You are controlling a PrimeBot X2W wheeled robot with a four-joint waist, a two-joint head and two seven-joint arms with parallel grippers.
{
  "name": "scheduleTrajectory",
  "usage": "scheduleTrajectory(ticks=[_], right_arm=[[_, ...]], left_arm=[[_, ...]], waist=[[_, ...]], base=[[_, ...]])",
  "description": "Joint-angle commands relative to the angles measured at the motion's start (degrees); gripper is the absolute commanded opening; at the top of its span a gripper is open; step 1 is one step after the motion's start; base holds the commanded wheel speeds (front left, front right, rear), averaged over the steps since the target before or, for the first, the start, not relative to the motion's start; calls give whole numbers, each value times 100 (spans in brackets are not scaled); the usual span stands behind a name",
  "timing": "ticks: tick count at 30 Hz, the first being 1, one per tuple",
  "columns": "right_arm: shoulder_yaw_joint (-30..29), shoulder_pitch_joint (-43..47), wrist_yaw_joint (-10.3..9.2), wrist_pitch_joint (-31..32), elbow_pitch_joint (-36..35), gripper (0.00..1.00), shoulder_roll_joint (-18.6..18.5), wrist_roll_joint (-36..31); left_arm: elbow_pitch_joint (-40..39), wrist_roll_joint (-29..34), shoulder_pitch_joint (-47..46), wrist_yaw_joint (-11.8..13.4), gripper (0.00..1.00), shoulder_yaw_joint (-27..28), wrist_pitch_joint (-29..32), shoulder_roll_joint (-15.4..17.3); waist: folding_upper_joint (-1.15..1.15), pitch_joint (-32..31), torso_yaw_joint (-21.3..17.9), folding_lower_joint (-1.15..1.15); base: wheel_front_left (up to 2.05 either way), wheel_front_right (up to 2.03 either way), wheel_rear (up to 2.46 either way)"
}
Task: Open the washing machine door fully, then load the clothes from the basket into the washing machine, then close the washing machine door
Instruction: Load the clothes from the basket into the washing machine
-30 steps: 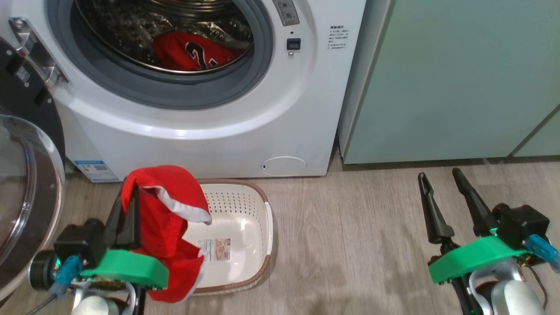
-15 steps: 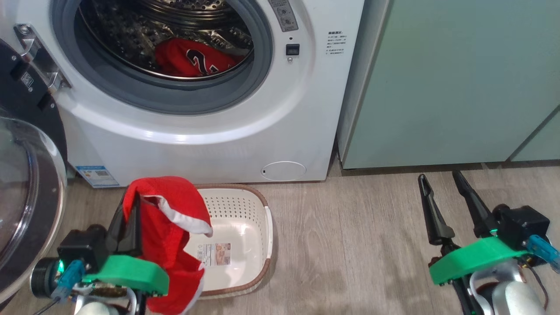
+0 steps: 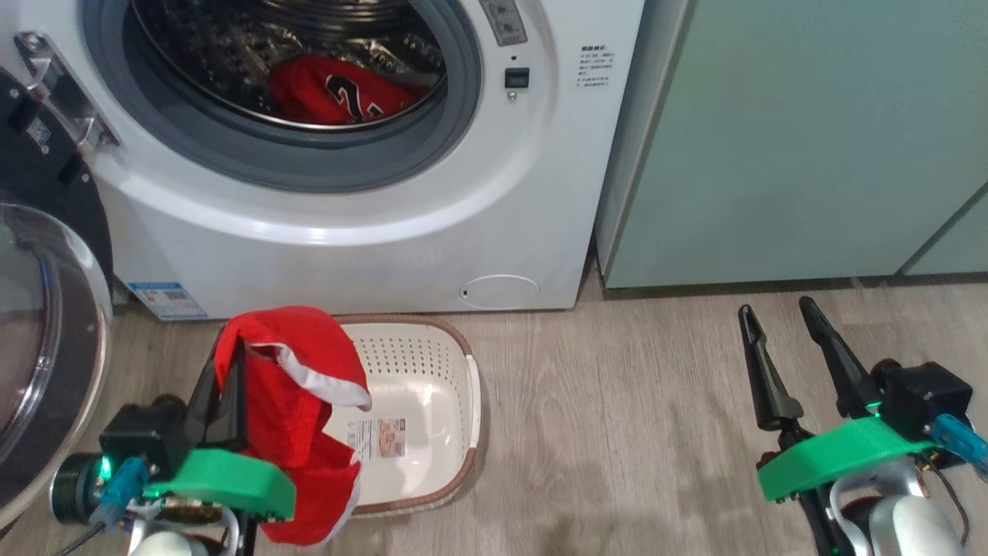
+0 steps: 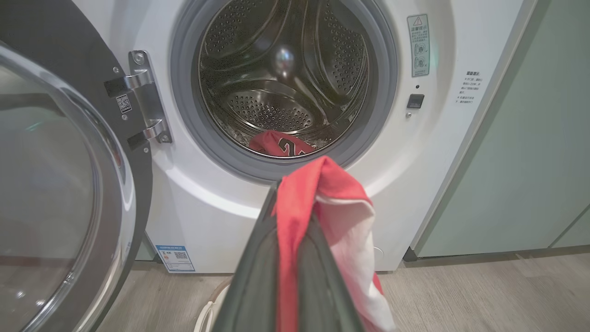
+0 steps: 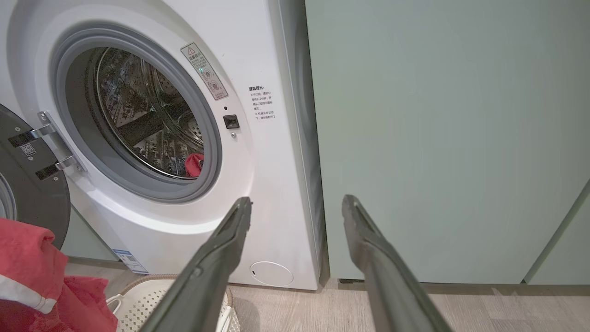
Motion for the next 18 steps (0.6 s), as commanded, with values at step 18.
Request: scheduleTrajectory(ticks=[18], right_arm=[[484,-804,0,-390,-424,100,-16,149]], left_arm=[[1320,-506,-2598,-598,0,438,150,153]], waist=[[0,1447,-199,0]], base=[[0,0,0]])
